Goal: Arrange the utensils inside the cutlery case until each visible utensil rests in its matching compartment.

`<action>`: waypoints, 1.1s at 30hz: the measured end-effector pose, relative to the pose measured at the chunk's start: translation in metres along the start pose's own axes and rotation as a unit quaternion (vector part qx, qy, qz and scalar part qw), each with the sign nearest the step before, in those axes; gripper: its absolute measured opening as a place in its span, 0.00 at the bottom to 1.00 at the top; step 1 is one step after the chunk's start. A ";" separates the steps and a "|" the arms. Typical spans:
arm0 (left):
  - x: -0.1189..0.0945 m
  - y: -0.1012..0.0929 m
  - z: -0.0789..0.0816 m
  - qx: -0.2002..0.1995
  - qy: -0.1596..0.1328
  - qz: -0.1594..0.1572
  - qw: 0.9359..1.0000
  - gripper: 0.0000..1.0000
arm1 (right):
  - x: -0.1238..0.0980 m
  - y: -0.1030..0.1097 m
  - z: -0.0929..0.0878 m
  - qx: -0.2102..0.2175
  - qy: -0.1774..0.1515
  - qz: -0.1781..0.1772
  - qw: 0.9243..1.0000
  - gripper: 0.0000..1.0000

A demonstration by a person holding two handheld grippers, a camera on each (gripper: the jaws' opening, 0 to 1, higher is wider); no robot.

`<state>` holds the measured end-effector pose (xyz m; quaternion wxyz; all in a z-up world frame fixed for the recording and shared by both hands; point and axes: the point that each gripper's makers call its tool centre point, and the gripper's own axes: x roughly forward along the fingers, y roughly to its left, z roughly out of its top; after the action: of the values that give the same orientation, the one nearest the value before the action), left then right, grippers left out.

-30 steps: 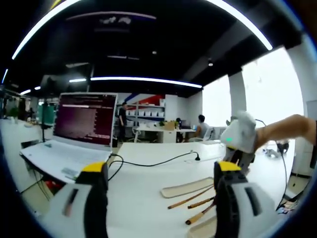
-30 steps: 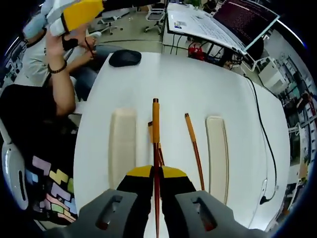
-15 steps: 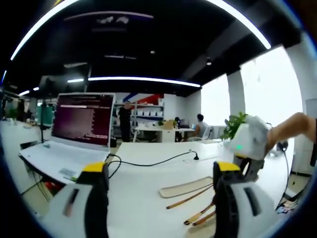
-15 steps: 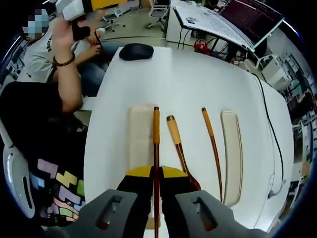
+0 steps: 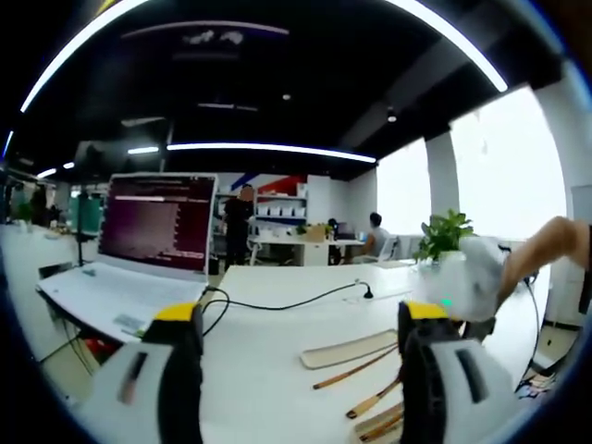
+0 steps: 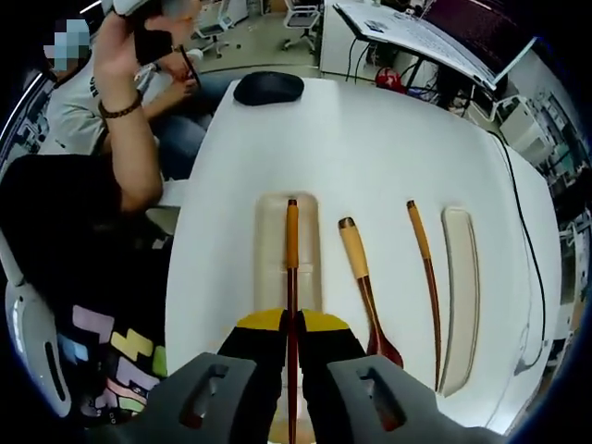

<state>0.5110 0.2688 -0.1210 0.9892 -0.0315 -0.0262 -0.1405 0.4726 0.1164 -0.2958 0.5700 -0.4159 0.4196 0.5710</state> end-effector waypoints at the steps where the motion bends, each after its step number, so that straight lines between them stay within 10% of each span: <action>1: 0.000 0.000 0.000 0.000 0.000 0.001 1.000 0.92 | 0.001 0.001 -0.001 -0.002 0.002 0.001 1.000 0.02; 33: 0.005 -0.002 -0.005 -0.001 0.008 -0.002 1.000 0.92 | 0.003 -0.004 0.000 -0.008 -0.005 -0.001 1.000 0.10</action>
<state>0.5153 0.2656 -0.1257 0.9892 -0.0312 -0.0179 -0.1423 0.4767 0.1175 -0.2990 0.5690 -0.4185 0.4117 0.5758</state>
